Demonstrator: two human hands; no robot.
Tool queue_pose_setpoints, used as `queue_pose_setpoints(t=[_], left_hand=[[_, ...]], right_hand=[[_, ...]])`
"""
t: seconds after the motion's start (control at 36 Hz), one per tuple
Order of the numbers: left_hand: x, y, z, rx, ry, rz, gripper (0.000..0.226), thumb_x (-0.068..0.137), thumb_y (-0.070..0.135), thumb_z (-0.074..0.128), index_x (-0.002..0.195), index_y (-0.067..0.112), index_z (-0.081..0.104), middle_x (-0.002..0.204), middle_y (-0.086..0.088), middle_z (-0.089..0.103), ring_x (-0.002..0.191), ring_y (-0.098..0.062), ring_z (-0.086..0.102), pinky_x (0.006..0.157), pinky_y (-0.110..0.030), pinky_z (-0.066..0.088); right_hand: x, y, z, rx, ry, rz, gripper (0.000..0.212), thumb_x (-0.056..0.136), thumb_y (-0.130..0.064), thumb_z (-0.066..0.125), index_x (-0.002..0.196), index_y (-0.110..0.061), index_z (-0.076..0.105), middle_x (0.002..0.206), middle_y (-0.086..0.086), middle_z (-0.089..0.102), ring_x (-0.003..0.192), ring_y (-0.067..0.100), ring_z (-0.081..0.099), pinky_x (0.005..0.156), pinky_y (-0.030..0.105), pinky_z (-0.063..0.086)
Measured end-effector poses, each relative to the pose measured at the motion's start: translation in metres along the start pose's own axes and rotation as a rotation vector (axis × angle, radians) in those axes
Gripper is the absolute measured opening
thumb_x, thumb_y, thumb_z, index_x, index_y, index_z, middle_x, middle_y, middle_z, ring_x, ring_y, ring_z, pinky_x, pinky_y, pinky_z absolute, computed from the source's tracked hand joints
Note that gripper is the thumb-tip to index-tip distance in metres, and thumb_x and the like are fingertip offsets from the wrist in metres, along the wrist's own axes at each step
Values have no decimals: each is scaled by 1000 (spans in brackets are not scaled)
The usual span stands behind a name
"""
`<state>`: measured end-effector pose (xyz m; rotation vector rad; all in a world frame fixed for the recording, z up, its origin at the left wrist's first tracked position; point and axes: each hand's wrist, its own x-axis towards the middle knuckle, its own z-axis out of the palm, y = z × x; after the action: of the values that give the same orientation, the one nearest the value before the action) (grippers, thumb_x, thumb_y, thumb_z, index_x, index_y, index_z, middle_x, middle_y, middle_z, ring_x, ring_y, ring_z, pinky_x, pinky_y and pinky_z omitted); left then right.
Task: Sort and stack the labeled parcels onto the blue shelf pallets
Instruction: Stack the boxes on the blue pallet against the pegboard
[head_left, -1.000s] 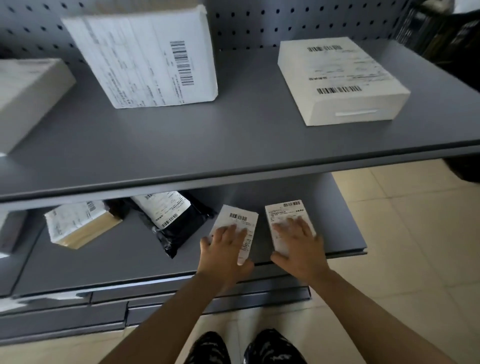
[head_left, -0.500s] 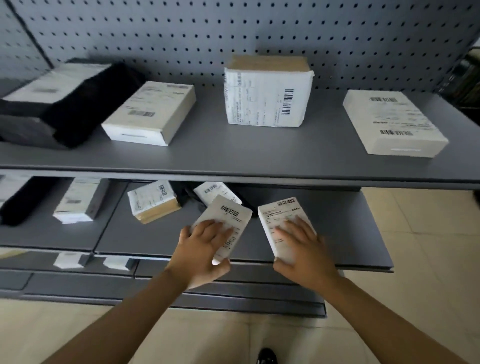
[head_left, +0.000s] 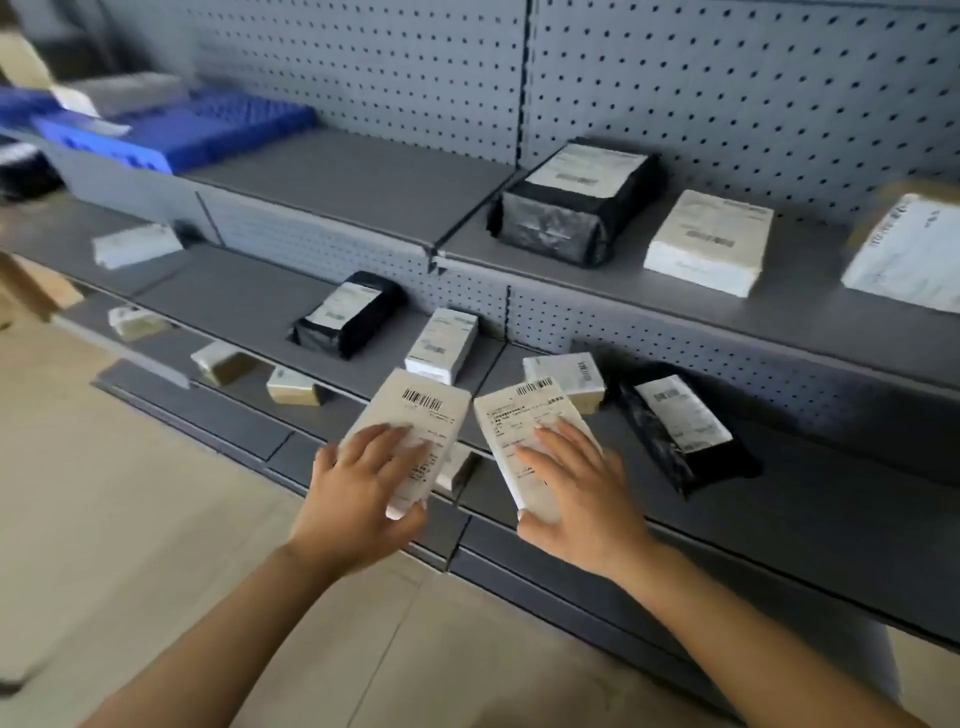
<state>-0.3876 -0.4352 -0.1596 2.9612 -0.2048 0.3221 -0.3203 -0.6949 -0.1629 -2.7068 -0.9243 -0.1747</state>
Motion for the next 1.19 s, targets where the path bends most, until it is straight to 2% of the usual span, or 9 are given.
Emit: queue_pose_setpoints(t=[0.14,0.33,0.44,0.69,0.89,1.06,1.19], left_hand=[[-37,-57,-39,20,82,-151,61,76,55,48,130,28,56,137,-2,53,127,-28,44,90,-52,41],[-54,-113,-91,48,261,-294,60,76,53,49,128,26,58,137,-3,53,127,-27,42,93,-51,39],[-47,-142,-115,93,303,-339,60,77,54,47,130,27,56,139,-1,51,129,-25,39,94,-50,38],[5,-213,-159,124,413,-450,59,77,55,47,130,29,56,139,1,51,130,-23,37,97,-50,37],[52,-258,-172,152,437,-494,60,77,57,46,131,31,55,140,4,49,130,-19,33,98,-47,36],[73,-296,-165,147,444,-481,58,79,57,49,130,32,55,139,4,50,130,-20,36,97,-47,36],[91,-339,-164,119,469,-490,58,78,57,48,130,32,55,139,5,50,129,-18,35,97,-44,35]], right_hand=[[47,-64,-2,71,73,-123,69,67,-55,53,129,-25,55,142,0,47,137,21,31,94,50,41],[116,-130,-19,110,145,-271,67,68,-52,51,129,-25,54,142,2,45,138,20,28,94,51,38],[160,-157,-30,170,186,-345,66,70,-52,49,129,-24,55,143,3,45,138,21,29,97,53,35],[277,-194,-42,238,282,-483,63,71,-53,50,127,-24,56,144,3,45,137,23,33,94,53,39],[363,-213,-46,261,302,-488,63,70,-54,48,125,-24,58,143,3,46,137,21,32,91,53,39],[422,-222,-37,242,233,-425,72,67,-62,38,129,-29,55,149,-3,38,141,16,22,98,51,31],[460,-235,-25,217,232,-374,74,67,-64,36,130,-29,54,149,-5,37,142,16,22,99,50,31]])
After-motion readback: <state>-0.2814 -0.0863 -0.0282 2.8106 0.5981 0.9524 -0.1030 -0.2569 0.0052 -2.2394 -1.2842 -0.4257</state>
